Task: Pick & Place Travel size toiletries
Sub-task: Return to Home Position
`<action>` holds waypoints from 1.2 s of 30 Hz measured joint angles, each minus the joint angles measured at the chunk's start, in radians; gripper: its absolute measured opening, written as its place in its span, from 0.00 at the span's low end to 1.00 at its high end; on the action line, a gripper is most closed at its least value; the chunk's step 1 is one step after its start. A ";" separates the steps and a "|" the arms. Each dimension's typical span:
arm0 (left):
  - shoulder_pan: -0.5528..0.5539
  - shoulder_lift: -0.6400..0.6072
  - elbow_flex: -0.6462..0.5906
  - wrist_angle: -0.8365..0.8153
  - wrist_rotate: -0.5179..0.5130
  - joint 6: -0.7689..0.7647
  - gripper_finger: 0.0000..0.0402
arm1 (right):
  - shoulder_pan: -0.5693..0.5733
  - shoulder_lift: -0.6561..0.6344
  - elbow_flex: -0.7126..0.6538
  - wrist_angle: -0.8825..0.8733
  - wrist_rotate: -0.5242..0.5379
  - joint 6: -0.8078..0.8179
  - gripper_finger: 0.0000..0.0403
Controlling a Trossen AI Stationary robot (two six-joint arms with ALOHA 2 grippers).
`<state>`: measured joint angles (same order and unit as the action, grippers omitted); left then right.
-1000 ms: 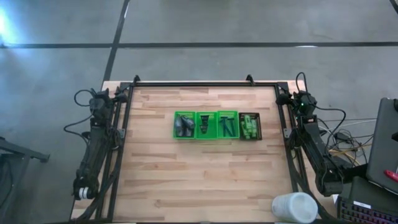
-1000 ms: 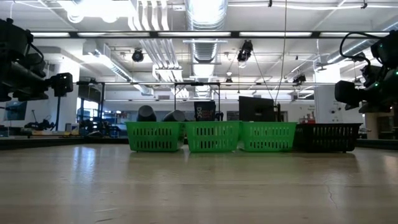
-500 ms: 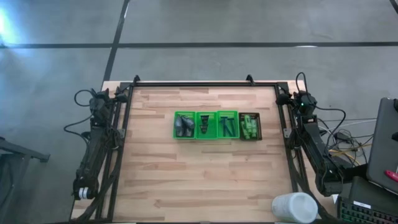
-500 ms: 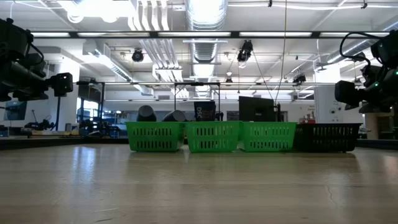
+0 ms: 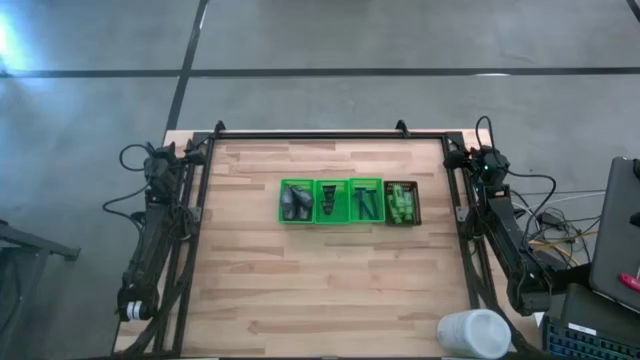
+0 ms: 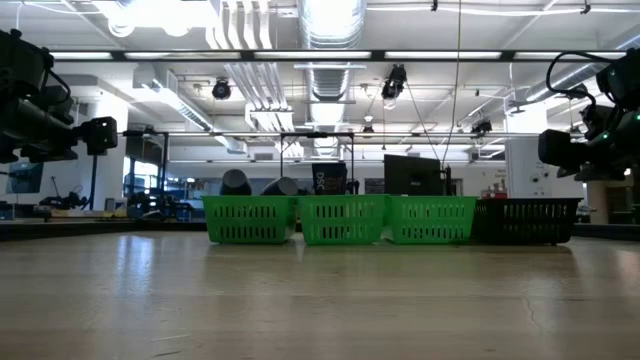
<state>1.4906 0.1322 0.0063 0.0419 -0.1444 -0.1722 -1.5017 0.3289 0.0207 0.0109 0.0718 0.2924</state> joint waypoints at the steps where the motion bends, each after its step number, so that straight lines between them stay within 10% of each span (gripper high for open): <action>1: 0.000 0.000 0.000 0.000 0.000 0.000 0.68 | 0.000 0.000 0.000 0.000 0.000 0.000 0.35; 36: 0.000 0.001 0.000 0.001 0.000 0.000 0.68 | 0.000 0.000 0.000 0.000 0.000 0.000 0.08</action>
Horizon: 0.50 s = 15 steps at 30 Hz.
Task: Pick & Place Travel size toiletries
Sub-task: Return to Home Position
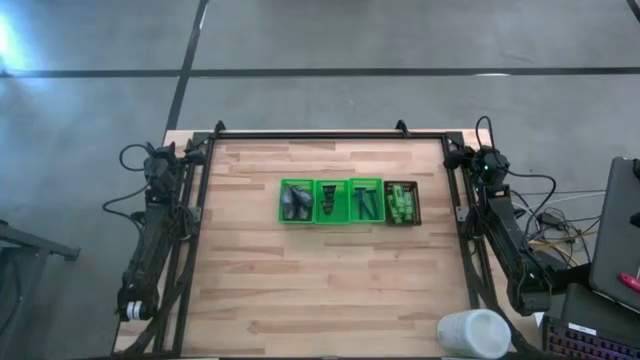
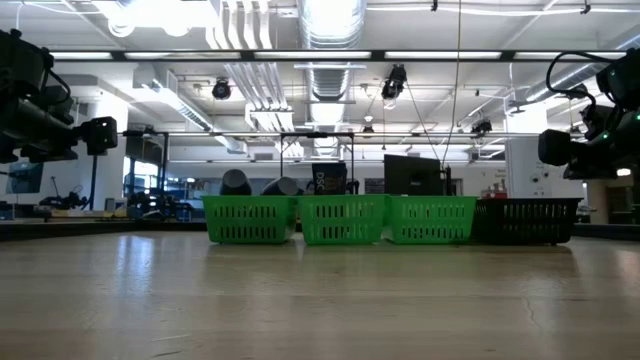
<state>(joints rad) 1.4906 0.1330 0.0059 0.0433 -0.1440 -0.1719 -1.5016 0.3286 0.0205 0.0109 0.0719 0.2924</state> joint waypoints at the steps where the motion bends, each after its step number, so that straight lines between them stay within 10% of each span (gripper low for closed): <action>1: 0.000 0.000 0.000 0.000 0.000 0.000 0.68 | 0.000 0.000 0.000 0.000 0.000 0.000 0.08; 15: 0.000 0.000 0.000 0.000 0.000 0.000 0.68 | 0.000 0.000 0.000 0.000 0.000 0.000 0.16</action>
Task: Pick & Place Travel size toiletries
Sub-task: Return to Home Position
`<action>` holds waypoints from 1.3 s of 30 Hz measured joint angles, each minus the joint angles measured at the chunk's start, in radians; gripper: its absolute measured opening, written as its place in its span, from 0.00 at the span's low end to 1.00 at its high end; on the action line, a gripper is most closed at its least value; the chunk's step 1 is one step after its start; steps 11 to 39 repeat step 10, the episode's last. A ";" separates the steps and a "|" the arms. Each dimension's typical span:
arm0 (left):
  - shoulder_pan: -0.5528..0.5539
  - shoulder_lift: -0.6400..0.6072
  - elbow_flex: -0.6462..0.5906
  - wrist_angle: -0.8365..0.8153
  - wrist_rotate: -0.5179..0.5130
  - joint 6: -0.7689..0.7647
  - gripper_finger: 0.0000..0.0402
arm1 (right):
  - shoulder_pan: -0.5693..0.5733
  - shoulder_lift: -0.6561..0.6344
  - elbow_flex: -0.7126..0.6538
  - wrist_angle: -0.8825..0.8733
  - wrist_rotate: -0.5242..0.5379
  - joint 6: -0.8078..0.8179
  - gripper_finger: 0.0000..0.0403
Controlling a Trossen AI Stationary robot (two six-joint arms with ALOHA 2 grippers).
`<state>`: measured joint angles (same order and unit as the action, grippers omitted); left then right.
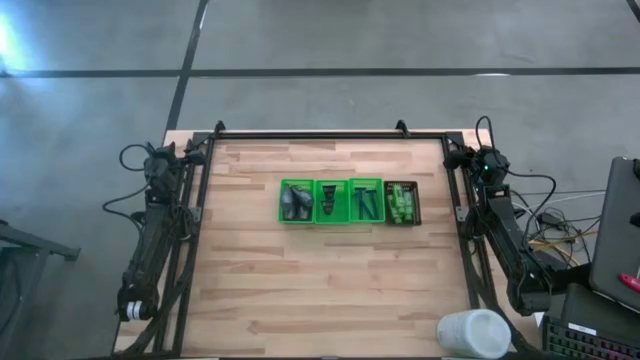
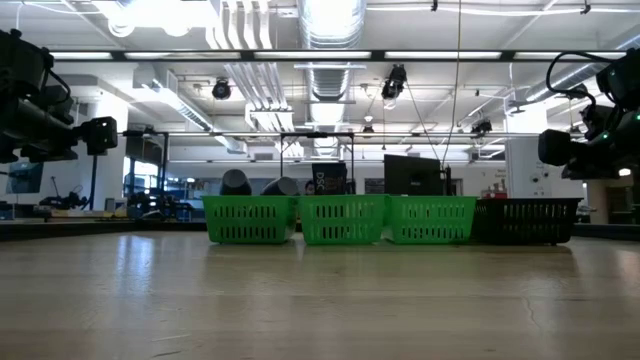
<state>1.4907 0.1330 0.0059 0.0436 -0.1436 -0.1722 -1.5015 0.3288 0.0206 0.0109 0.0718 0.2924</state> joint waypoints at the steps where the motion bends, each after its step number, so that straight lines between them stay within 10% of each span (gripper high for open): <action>1: 0.000 0.000 0.000 0.000 0.000 0.000 0.68 | 0.000 0.000 0.000 0.000 0.000 0.000 0.17; 39: 0.000 0.000 0.000 0.000 0.000 0.000 0.68 | 0.000 0.000 0.000 0.000 0.000 0.000 0.24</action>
